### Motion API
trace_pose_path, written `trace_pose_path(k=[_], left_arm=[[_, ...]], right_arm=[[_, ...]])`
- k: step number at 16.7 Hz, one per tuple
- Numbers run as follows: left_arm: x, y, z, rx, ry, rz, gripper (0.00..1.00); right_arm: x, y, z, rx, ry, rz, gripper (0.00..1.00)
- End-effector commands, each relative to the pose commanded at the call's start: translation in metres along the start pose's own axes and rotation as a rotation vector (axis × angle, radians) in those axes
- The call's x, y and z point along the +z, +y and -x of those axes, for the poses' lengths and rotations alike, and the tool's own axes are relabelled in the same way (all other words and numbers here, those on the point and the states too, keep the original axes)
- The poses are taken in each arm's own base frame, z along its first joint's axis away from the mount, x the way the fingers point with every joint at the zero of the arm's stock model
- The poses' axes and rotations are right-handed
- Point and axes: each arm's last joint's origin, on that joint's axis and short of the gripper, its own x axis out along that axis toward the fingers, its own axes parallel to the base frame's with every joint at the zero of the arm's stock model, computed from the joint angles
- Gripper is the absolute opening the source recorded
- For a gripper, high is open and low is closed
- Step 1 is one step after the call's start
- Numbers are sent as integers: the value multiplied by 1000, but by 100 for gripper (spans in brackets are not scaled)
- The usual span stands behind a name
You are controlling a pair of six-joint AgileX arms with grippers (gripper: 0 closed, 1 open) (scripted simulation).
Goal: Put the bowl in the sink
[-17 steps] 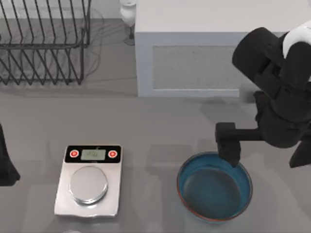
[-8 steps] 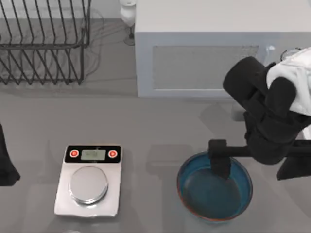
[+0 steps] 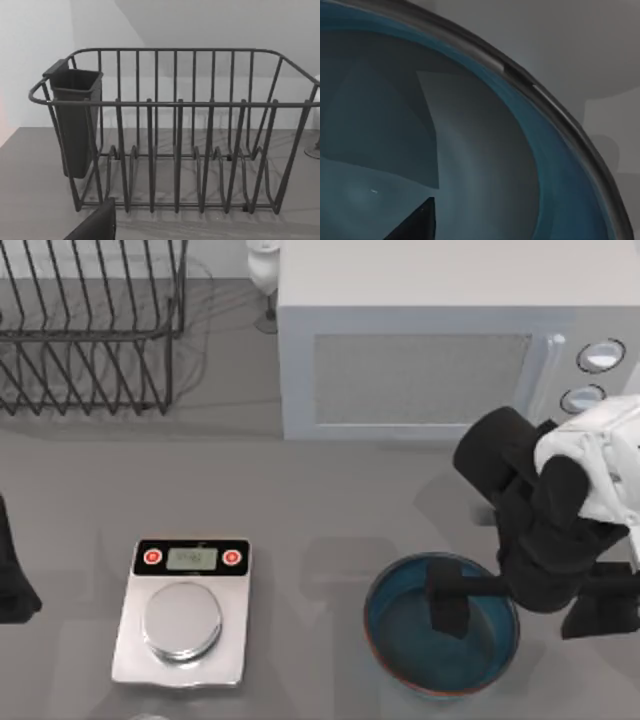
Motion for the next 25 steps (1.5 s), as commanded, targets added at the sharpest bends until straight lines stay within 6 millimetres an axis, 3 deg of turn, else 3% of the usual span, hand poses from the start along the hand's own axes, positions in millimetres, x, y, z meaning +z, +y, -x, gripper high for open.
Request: trace_pose_path(k=[1,14,25], left_arm=[[0,0,0,0,0,0,100],[0,0,0,0,0,0,100],[0,0,0,0,0,0,100]], right_arm=[[0,0,0,0,0,0,100],[0,0,0,0,0,0,2],[1,1,4,1,-2,0,0]])
